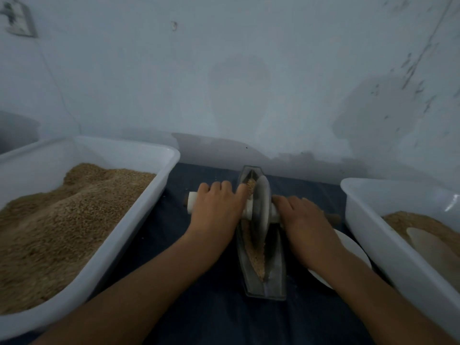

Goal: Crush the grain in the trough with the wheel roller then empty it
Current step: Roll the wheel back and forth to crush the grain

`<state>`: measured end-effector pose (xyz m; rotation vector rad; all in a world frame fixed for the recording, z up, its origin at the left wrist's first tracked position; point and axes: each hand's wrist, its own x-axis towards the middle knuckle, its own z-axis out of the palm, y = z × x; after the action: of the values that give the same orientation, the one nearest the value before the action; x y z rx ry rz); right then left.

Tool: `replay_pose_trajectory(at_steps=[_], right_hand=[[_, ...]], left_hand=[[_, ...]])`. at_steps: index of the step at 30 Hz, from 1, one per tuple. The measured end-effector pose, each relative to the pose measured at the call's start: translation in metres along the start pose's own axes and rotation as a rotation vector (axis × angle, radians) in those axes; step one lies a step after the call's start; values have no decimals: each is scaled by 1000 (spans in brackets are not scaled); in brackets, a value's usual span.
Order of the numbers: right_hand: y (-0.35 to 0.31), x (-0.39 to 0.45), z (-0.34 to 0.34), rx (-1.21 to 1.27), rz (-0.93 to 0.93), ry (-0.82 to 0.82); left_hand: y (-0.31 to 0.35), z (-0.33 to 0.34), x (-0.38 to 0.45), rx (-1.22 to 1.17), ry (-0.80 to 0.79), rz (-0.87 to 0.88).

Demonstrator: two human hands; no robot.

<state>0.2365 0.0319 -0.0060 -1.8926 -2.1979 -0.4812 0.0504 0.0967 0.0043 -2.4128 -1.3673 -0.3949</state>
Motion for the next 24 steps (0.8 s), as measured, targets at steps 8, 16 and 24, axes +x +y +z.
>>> replay_pose_trajectory(at_steps=[8,16,24], right_hand=[[-17,-37,-17,-41,-18,70],[-3,3,3,-42,0,26],[22,66,7,-130,-6,-105]], left_hand=[[-1,-18,-26,-39,-95,3],[-7,1,-1,-12,-10,26],[-17,24,51,-52,-36,-14]])
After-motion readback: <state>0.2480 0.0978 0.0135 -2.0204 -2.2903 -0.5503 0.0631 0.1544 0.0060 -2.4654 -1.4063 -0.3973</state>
